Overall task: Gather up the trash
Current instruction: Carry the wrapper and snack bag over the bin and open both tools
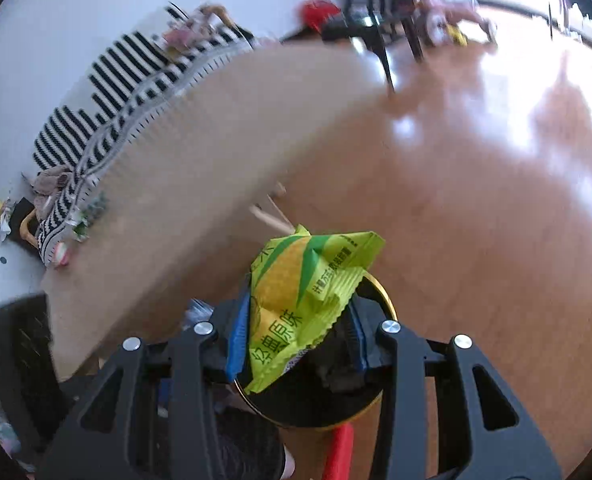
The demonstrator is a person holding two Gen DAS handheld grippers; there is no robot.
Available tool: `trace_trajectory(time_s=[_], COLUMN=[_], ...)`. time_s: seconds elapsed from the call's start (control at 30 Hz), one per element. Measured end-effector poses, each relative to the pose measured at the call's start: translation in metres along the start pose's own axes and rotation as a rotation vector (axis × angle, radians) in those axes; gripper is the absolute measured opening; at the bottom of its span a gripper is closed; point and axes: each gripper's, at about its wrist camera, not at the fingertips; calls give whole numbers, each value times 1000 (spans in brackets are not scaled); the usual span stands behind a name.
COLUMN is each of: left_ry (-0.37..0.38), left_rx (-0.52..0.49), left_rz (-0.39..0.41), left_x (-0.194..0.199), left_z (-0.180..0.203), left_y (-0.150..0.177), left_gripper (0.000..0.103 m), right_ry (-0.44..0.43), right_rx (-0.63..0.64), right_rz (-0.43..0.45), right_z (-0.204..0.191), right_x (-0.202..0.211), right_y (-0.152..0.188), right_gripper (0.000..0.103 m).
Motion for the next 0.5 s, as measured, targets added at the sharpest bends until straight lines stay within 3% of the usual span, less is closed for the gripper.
trace_trajectory(time_s=[0.23,0.5], left_ry=[-31,-33], left_rx=[2,18], left_rz=[-9,-22], left_x=[-10,-9], left_z=[1,2], left_y=[0,0], left_gripper=[26,26], right_ry=[1,3], right_rx=[-17,-15], right_rz=[-74,-100], right_z=[3,-1], right_x=[-36,-48], right_y=[7,5], right_gripper=[40,41])
Point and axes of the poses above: each gripper's, at about its wrist camera, not at the fingertips, and x roughly against the way its jaws point, z to its right, y to its underside, and after that the axes turned 3 degrees about -y, right-handed
